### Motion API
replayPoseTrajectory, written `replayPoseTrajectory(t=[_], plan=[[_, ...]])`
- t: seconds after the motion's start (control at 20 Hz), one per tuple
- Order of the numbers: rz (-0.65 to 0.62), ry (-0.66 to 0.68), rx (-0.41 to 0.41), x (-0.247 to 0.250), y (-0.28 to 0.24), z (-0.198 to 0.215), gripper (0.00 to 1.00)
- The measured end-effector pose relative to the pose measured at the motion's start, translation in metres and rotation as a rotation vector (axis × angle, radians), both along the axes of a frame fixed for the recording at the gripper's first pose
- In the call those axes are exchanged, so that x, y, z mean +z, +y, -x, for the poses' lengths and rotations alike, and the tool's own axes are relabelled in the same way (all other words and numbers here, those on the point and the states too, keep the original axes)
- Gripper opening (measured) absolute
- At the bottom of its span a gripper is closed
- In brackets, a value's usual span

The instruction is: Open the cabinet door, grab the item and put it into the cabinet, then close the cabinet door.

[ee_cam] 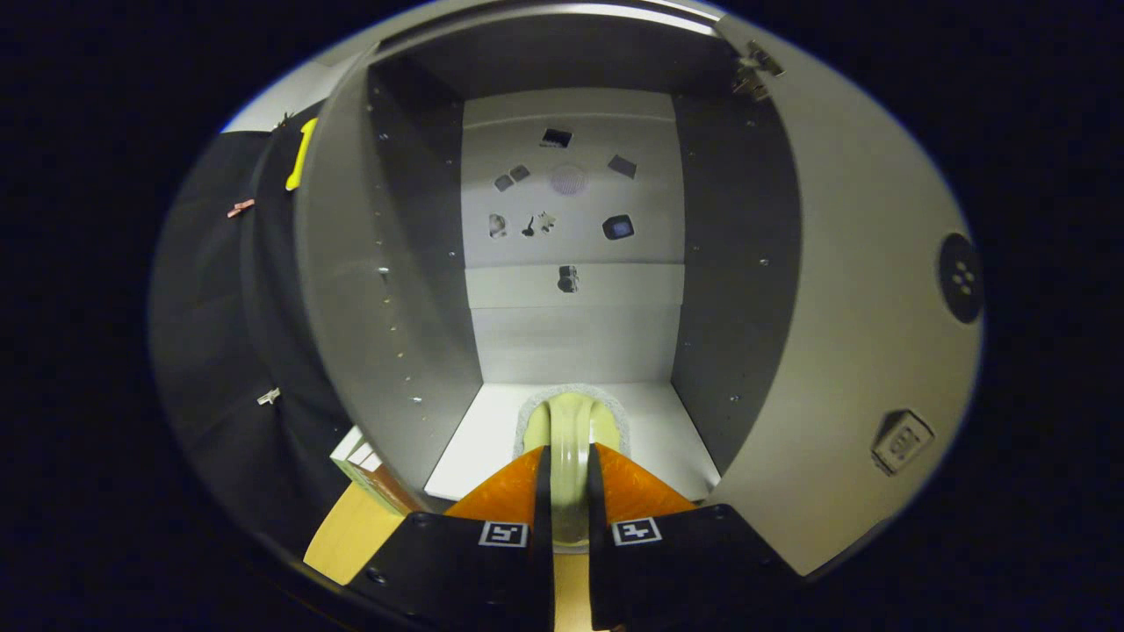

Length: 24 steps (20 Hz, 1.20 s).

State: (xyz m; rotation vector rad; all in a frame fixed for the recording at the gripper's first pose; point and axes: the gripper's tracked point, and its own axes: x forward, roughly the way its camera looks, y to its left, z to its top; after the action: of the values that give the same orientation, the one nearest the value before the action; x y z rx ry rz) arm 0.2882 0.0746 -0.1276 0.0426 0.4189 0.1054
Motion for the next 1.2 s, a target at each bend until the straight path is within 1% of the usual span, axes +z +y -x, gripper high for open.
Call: replayPoseTrajectory(t=[0.15, 0.35, 0.55, 0.65, 0.8, 0.85, 0.95, 1.05, 1.2], plan=[[-0.009, 0.101, -0.028, -0.041, -0.001, -0.039, 0.2], [0.017, 0.149, -0.029, -0.08, 0.004, -0.077, 0.2], [0.022, 0.169, -0.016, -0.096, 0.015, -0.105, 0.2], [0.032, 0.172, -0.013, -0.101, 0.017, -0.114, 0.2], [0.011, 0.192, -0.016, -0.108, 0.02, -0.123, 0.2], [0.002, 0.189, -0.02, -0.107, 0.021, -0.125, 0.27], [0.0, 0.171, -0.033, -0.102, 0.018, -0.126, 0.34], [0.009, 0.133, -0.046, -0.092, 0.014, -0.127, 0.61], [0.016, 0.032, -0.082, -0.059, 0.003, -0.122, 1.0]])
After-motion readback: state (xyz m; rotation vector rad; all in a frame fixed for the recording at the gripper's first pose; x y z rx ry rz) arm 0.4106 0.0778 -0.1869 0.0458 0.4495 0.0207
